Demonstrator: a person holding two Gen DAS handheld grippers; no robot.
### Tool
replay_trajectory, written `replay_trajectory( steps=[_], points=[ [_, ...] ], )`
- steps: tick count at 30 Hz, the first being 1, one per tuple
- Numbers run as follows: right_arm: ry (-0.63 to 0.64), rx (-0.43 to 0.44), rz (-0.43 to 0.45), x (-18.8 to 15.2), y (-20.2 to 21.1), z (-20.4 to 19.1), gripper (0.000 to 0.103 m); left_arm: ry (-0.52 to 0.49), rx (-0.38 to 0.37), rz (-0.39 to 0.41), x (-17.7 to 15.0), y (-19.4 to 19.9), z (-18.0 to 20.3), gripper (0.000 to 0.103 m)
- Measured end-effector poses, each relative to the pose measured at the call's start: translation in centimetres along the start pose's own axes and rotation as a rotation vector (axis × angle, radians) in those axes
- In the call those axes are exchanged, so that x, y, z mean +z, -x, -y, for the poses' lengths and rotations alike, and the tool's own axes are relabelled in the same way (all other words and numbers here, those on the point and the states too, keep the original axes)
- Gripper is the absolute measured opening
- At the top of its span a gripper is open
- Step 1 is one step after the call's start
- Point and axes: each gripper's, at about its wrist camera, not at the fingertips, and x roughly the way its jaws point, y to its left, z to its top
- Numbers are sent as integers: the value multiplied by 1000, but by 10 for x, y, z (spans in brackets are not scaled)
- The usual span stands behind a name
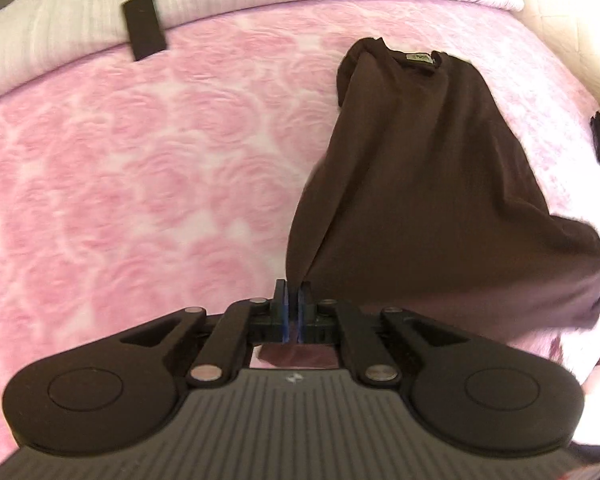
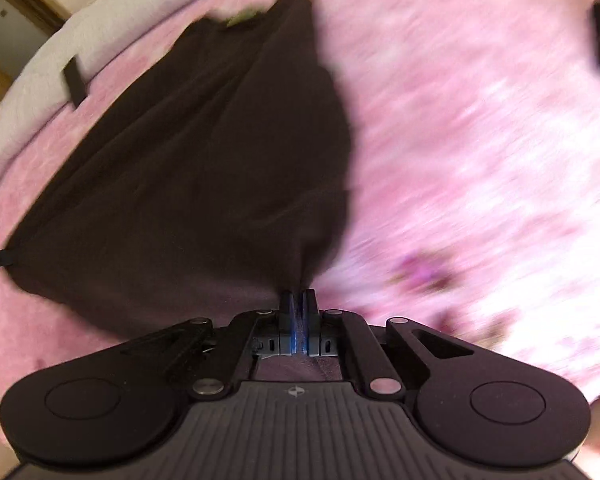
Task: Fold clothes
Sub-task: 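Lower the shirt onto the bedspread with both grippers and release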
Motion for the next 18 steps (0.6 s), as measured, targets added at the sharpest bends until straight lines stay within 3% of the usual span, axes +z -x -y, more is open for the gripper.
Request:
replay_trajectory(
  steps=[3,6,10,15,18],
  points=[
    [27,-171,69,17,38,32,0,5,30,-29,-14,19,-7,2],
    [15,-263,78,23,60,62,0,-7,8,-86,-39,27,-4,2],
    [-8,-198,58,22,51,68,0,-59,17,-157,-64,11,16,2],
    [80,-51,41,37,4,13,0,-33,72,-235,-83,-3,8,3],
    [154,19,27,51,-26,-14,12,-7,107,-280,-90,-8,-3,3]
  ],
)
